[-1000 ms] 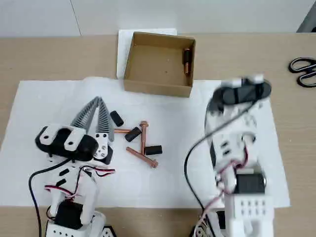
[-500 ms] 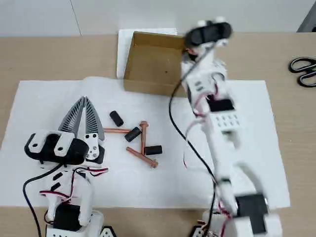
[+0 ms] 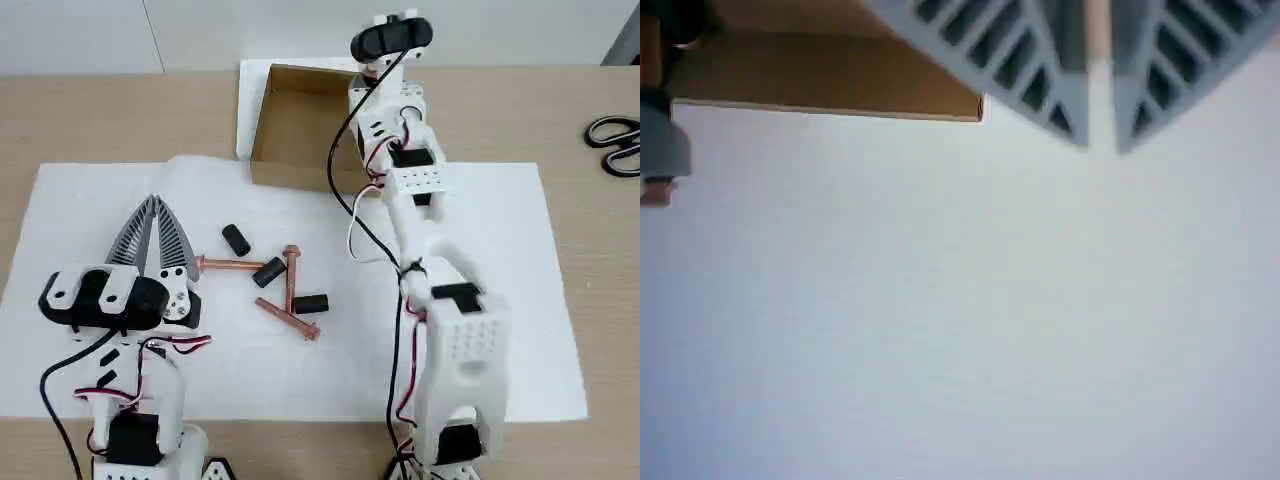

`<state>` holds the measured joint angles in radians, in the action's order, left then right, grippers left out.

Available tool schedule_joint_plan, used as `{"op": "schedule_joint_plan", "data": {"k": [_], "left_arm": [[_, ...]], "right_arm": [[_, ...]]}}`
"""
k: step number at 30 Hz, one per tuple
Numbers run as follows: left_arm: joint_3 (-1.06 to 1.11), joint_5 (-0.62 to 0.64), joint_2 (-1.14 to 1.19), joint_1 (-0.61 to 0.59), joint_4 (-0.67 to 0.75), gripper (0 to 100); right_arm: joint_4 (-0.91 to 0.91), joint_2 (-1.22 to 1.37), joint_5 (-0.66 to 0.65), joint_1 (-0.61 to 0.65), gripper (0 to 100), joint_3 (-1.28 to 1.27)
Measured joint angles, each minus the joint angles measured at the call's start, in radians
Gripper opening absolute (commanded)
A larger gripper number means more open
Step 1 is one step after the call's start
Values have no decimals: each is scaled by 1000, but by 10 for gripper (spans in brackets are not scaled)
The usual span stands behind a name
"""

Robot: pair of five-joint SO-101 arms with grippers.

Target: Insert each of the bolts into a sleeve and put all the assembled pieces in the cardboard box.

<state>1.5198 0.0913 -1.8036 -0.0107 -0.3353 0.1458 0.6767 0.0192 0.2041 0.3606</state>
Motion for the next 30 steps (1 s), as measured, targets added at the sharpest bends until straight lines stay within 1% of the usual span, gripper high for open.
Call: {"op": "schedule_joint_plan", "data": {"k": [6,13,15,18,20,27,30], "left_arm": [[0,0,0,0,0,6],[0,0,0,0,0,6],[0,0,0,0,0,6],[11,0,0,0,0,6],[35,0,0,0,0,6],[64,0,0,0,0,6],[64,0,0,0,3,6]], "right_arm": [[11,247,2,32,8,238],[184,417,5,37,11,485],[238,448,6,37,47,552],[319,491,6,37,164,638],[368,514,6,38,223,678],[535,529,6,37,231,801],[620,529,6,37,231,898]]}}
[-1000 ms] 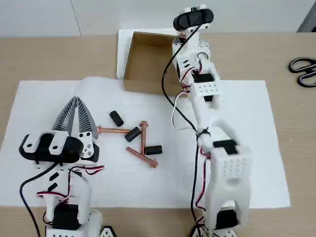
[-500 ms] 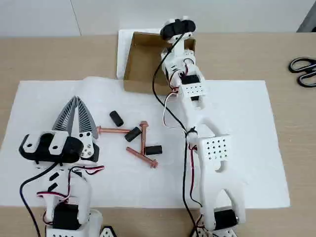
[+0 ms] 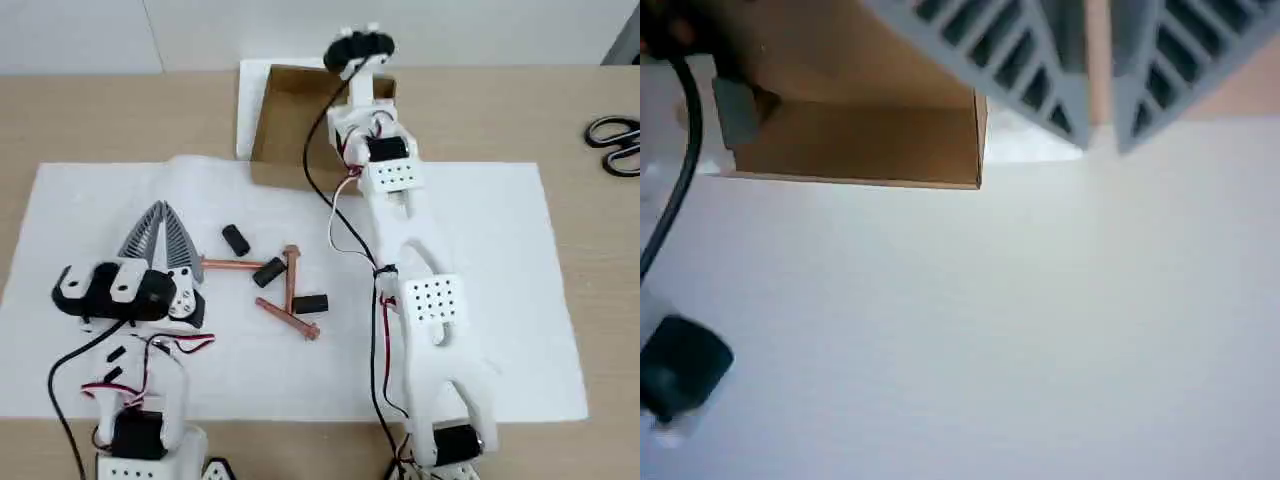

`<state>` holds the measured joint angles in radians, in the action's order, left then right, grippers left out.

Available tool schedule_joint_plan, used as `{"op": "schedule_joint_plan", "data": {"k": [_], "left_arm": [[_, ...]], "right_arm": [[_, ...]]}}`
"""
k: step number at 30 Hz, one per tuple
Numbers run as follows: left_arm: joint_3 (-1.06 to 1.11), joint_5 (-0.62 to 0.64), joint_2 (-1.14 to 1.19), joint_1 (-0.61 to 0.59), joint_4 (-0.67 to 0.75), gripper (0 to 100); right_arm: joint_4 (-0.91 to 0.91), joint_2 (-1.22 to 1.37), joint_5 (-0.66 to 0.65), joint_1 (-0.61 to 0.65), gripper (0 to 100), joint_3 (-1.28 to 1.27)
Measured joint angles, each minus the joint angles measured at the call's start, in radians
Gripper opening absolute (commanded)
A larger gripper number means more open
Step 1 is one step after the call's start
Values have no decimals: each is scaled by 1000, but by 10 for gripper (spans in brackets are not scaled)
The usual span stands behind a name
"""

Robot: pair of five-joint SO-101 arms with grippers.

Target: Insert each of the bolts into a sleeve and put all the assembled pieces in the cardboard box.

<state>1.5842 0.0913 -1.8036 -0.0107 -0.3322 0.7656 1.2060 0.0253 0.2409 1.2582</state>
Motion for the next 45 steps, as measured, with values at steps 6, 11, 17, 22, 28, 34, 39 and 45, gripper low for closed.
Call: {"op": "schedule_joint_plan", "data": {"k": [6,11,17,22,28,34,39,45], "left_arm": [[0,0,0,-3,0,6],[-26,2,0,-5,-20,6],[-51,2,0,-5,-97,6],[-51,2,0,-5,-98,6],[-51,2,0,-5,-98,6],[-51,2,0,-5,-98,6],[-51,2,0,-5,-181,6],[-51,2,0,-5,-377,6]], "right_arm": [[262,2,0,0,231,324],[470,-72,0,18,231,371],[781,-307,-2,52,231,379],[914,-367,-78,35,231,365],[931,-517,-98,5,231,137],[931,-793,-98,5,231,-356],[931,-984,-98,2,231,-707],[916,-1204,-2,80,231,-1051]]}}
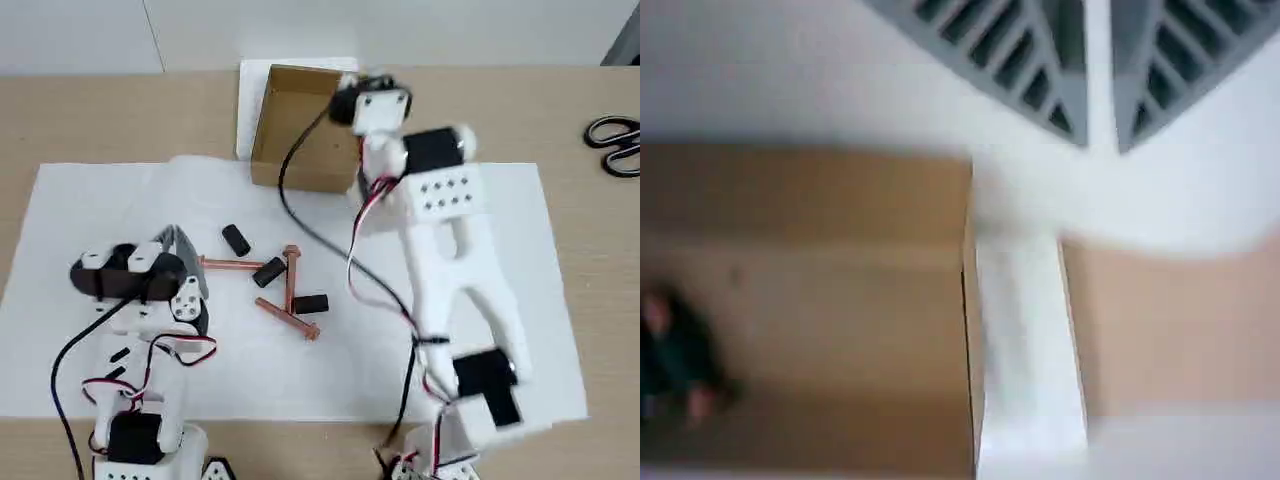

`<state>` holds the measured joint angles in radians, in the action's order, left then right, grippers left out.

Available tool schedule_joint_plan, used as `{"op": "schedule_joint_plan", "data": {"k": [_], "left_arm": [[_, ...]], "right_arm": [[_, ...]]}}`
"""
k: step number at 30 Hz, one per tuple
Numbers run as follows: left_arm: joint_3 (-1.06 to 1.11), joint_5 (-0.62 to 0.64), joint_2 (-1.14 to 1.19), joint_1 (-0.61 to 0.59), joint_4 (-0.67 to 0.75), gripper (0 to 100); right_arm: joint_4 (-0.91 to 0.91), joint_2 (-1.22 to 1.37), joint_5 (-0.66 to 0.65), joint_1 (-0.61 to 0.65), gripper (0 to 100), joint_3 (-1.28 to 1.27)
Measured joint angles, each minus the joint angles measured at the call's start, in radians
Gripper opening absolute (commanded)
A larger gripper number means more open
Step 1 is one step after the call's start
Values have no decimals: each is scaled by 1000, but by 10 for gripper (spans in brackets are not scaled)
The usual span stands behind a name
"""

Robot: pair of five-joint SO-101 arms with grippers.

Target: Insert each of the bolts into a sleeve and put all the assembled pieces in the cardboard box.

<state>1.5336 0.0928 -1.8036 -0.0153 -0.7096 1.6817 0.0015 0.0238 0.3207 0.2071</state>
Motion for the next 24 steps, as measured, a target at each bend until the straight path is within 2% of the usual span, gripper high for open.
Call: {"op": "schedule_joint_plan", "data": {"k": [9,16,20,24], "left_arm": [[0,0,0,0,-175,6],[0,0,0,0,-201,6],[0,0,0,0,-201,6],[0,0,0,0,-201,6]], "right_arm": [[-183,-400,32,48,231,-407],[-476,-519,28,126,231,-813],[-517,-516,-115,166,231,-838],[-477,-454,-290,233,231,-816]]}}
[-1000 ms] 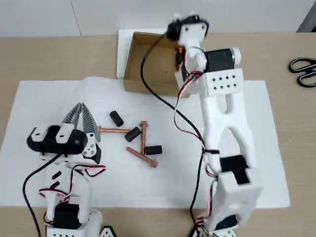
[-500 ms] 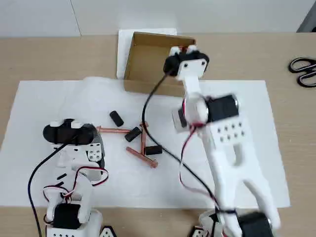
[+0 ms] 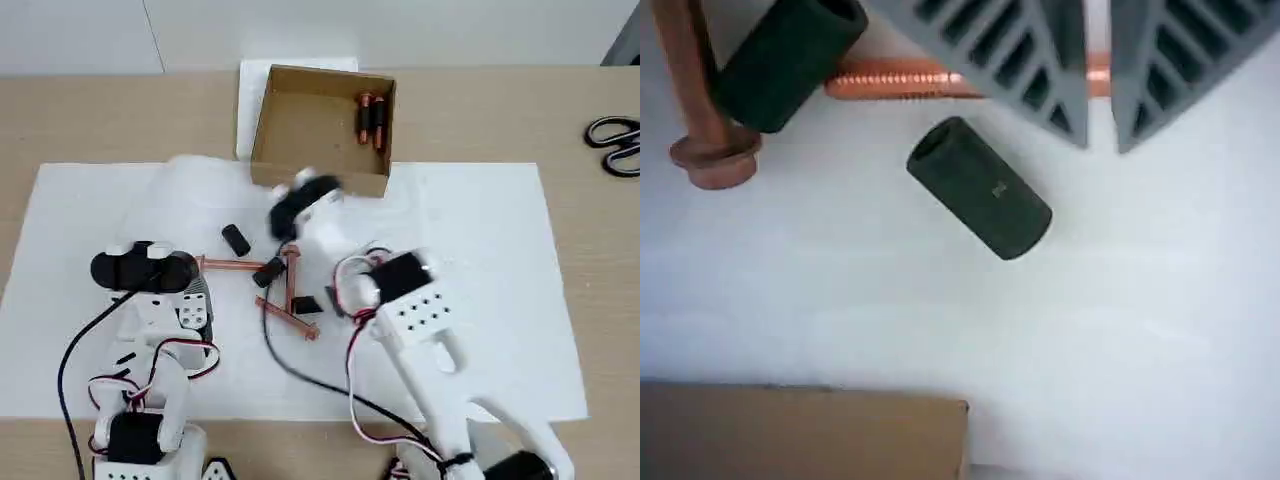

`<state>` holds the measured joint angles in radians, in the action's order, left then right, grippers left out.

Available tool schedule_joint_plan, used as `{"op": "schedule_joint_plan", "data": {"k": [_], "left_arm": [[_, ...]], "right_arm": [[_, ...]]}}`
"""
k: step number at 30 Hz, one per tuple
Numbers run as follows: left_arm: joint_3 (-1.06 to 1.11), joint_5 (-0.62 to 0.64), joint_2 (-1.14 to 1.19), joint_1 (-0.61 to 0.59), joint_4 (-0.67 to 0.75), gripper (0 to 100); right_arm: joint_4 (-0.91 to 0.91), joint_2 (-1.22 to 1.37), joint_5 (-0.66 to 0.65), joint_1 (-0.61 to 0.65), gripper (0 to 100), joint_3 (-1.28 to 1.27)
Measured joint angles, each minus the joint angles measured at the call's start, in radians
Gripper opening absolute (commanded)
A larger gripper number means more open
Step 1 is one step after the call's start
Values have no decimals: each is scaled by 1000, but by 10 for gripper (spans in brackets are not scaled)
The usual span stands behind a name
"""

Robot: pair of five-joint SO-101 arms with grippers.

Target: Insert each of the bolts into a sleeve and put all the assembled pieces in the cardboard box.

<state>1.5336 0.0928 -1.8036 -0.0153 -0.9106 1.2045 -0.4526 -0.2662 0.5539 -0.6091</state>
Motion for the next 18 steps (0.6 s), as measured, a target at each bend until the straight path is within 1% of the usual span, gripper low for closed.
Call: {"op": "schedule_joint_plan", "data": {"k": [5,7,11,18], "left_arm": [[0,0,0,0,0,6],[0,0,0,0,0,6],[0,0,0,0,0,6],[0,-6,0,0,-3,6]], "right_arm": [[127,121,-155,58,231,123],[157,170,-193,68,231,169],[172,239,-227,68,231,238],[172,302,-361,126,231,267]]}}
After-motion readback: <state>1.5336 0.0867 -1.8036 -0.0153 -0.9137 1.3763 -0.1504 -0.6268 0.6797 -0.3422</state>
